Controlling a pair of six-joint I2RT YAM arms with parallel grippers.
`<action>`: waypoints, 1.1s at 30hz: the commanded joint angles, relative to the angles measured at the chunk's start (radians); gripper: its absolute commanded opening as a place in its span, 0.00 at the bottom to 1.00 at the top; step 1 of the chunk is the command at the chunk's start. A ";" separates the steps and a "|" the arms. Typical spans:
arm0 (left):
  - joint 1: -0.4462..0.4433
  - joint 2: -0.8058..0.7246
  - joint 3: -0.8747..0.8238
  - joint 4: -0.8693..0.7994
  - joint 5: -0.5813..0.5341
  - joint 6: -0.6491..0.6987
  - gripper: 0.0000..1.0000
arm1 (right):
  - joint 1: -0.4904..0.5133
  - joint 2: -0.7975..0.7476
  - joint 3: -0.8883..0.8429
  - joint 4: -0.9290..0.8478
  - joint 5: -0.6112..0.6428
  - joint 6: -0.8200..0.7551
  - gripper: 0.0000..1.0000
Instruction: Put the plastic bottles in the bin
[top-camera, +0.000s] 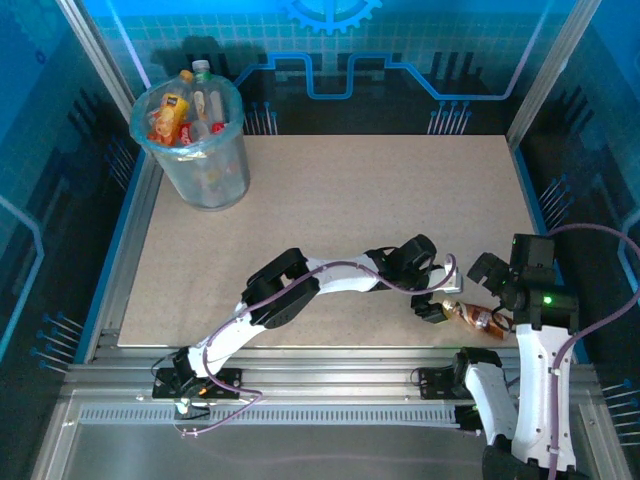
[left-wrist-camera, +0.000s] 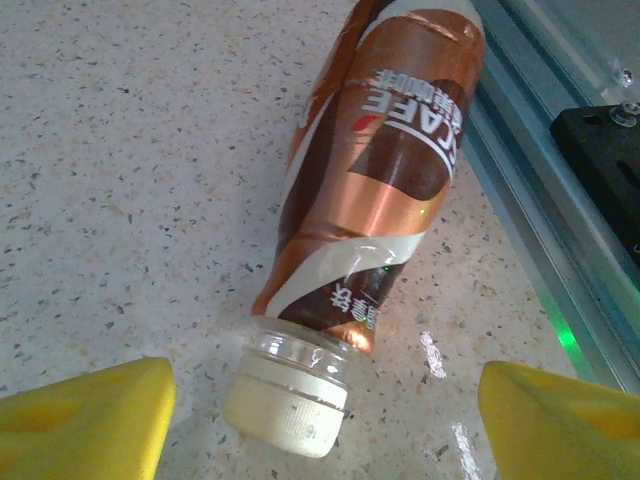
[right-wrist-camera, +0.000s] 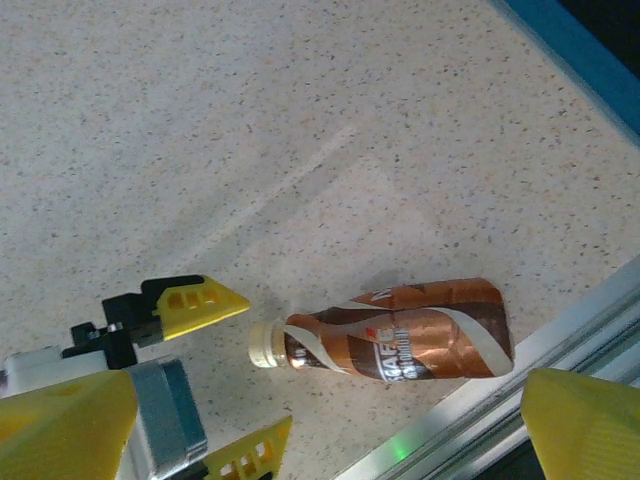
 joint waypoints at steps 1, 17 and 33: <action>-0.001 0.035 -0.007 0.057 0.081 0.038 0.79 | -0.020 0.010 0.022 -0.002 0.042 -0.013 1.00; -0.010 0.142 0.105 0.050 0.079 0.028 0.53 | -0.020 0.008 0.025 0.022 0.031 -0.012 1.00; 0.168 -0.375 -0.459 0.492 -0.044 -0.362 0.00 | -0.010 0.110 0.301 0.134 -0.265 0.058 0.92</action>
